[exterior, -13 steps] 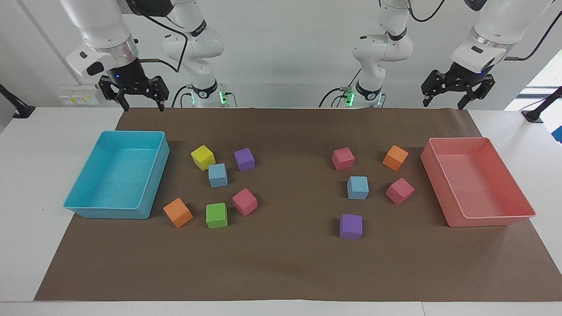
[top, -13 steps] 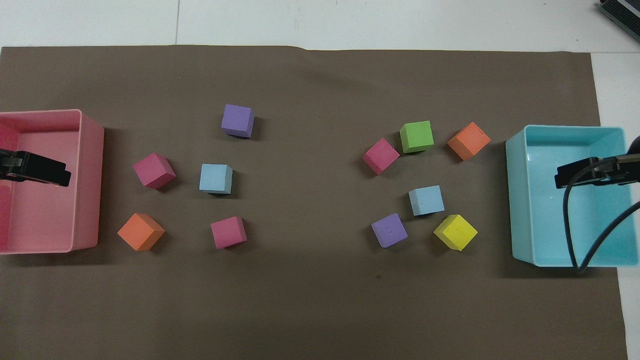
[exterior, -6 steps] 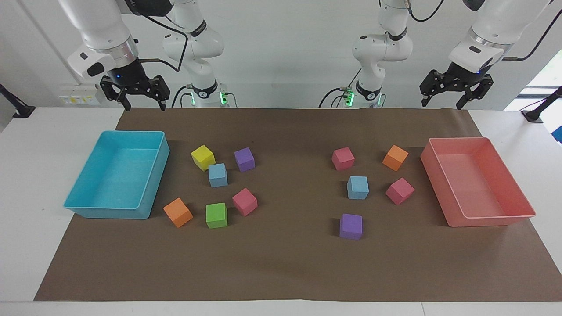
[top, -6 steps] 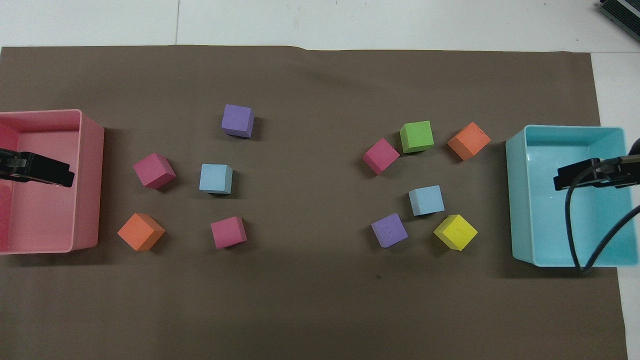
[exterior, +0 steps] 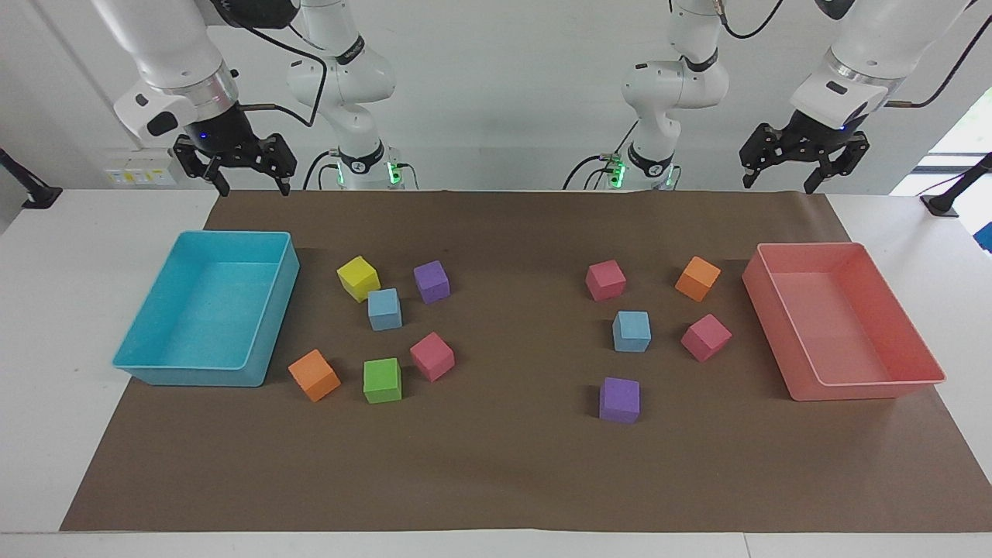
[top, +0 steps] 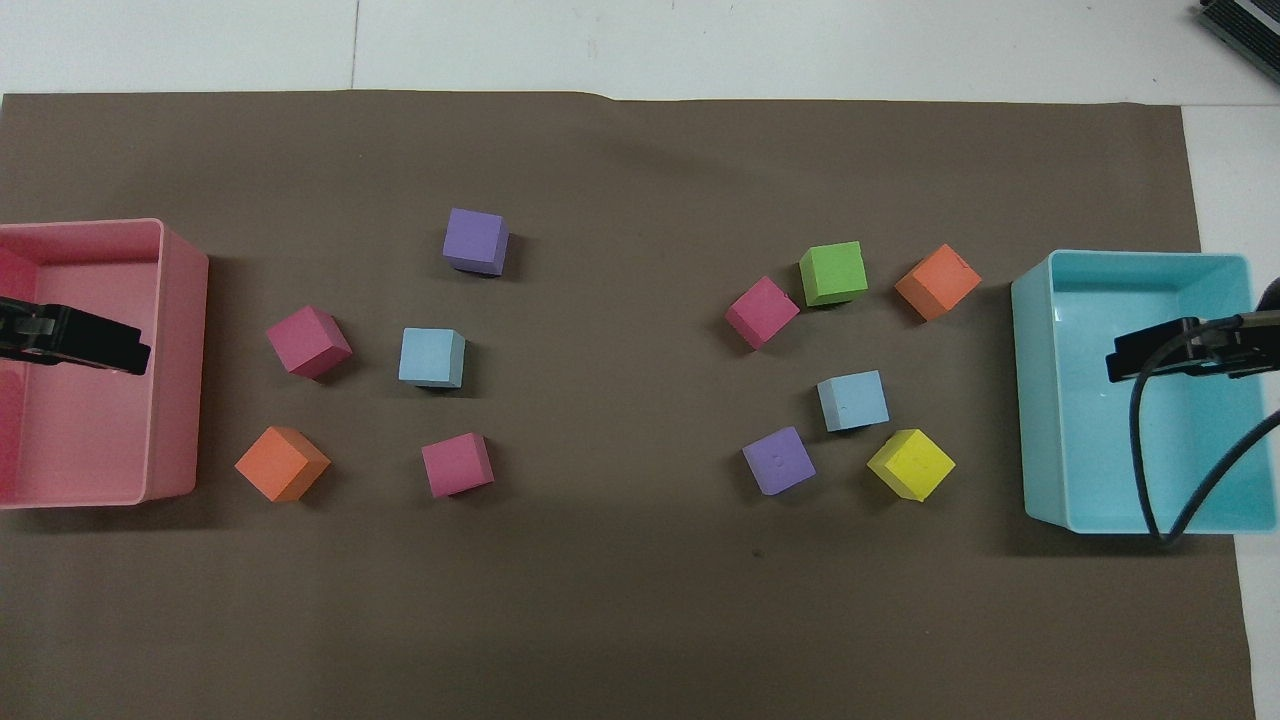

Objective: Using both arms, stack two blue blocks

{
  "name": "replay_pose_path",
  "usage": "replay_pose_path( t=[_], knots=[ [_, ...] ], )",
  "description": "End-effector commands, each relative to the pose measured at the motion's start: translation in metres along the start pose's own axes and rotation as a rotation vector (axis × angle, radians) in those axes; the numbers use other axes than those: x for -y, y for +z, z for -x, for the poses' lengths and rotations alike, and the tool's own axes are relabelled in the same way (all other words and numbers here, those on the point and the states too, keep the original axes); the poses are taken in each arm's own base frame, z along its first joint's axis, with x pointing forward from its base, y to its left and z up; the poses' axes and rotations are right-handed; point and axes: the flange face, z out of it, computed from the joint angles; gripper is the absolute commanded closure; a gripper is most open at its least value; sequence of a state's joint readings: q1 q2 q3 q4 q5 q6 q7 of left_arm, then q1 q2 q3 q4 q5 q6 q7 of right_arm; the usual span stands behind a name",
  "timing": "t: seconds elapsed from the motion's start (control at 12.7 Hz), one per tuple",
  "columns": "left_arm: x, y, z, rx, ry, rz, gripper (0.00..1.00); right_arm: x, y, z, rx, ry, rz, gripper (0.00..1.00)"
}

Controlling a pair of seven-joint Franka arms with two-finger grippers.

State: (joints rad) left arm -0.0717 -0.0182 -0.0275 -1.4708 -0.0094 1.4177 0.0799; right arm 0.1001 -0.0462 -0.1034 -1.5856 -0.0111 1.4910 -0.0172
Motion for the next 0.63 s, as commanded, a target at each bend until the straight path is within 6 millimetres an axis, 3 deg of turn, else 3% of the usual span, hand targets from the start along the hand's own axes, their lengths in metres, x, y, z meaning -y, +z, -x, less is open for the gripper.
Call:
replay_pose_path(
  t=[0.0,0.16,0.31,0.55],
  knots=[
    [0.002,-0.001,0.009,0.006,-0.013,-0.009,0.0,0.004,0.002,0.009,-0.016,-0.036,-0.009,0.0],
    [0.005,-0.001,0.009,0.004,-0.013,-0.008,0.0,0.008,0.003,0.007,-0.018,-0.042,-0.008,0.0],
    [0.005,0.001,0.009,0.006,-0.017,-0.009,0.0,0.023,0.007,0.004,-0.021,-0.068,-0.006,0.0],
    [0.005,0.0,0.008,0.0,-0.019,-0.008,0.0,0.041,0.027,-0.003,-0.03,-0.102,0.0,0.0]
  ],
)
